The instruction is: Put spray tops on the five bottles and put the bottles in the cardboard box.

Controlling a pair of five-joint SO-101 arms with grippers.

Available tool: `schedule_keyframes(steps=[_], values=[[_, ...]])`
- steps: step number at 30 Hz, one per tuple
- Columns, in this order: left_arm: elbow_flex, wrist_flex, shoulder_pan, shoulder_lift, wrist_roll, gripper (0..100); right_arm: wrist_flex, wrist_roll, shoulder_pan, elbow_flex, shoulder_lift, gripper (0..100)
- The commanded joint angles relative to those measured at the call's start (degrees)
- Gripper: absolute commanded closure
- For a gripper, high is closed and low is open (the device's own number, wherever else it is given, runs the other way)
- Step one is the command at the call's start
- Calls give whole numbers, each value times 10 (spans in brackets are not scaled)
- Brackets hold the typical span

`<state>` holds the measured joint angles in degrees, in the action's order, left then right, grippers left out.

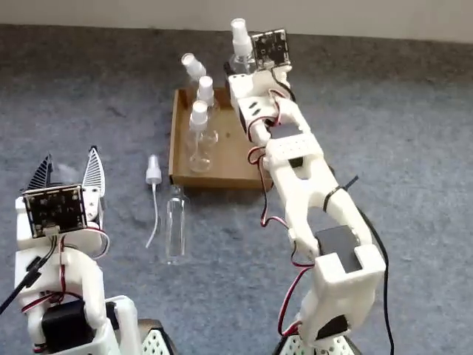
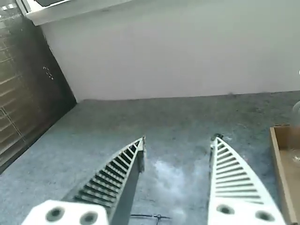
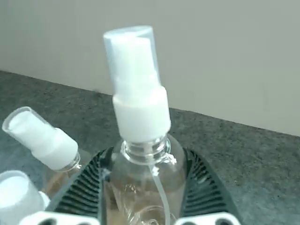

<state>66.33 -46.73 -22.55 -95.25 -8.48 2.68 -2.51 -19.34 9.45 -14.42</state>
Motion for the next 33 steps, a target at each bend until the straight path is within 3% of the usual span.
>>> schedule_keyframes(steps=[1, 13, 33], values=[[-1, 11, -6, 7, 4, 785, 73, 5, 7, 28, 8, 994], [-1, 11, -6, 7, 4, 785, 159, 6, 6, 105, 6, 994], [-1, 11, 25, 7, 4, 784, 200, 6, 9, 108, -44, 994]])
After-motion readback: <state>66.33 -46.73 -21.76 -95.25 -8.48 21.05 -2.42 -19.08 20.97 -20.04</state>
